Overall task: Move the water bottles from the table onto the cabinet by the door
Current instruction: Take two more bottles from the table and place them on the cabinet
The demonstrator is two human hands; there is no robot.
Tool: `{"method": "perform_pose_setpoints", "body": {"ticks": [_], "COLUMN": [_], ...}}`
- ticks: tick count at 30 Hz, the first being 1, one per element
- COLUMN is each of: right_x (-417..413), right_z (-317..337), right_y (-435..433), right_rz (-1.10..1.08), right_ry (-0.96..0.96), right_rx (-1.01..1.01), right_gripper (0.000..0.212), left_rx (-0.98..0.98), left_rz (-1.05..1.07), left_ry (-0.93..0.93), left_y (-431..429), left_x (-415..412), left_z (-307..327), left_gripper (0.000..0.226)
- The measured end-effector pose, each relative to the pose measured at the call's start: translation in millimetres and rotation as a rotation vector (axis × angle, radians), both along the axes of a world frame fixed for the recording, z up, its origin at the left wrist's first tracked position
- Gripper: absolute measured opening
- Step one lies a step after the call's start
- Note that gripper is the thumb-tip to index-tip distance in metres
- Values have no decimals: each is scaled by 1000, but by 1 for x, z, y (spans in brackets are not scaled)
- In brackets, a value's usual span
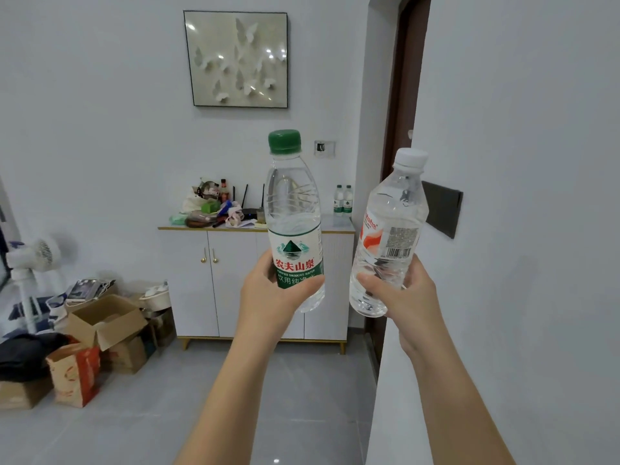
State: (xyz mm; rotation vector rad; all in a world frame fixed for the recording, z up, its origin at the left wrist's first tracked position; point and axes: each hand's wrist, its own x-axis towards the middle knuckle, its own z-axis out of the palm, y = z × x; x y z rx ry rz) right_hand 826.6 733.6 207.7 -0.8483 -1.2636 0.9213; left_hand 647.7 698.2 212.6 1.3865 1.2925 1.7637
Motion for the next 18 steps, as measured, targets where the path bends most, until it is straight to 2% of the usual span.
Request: {"method": "perform_pose_setpoints", "body": {"ticks": [7,11,18], "right_x": [-16,-25,-61], "right_z": [-12,-22,-25], "right_y": [80,134,263], "right_rz": [10,-11,-74], "right_ry": [-5,-12,-42], "right_rx": [-40,-31,-16], "right_gripper": [54,54,61], "left_rx": [-31,-68,-66], "left_rz": [28,32,-19], "left_ry": [34,-10,-48], "left_y": [80,136,275], "left_x": [-12,-26,-64], "left_z": [-19,-39,-38], "left_gripper": [48,48,43]}}
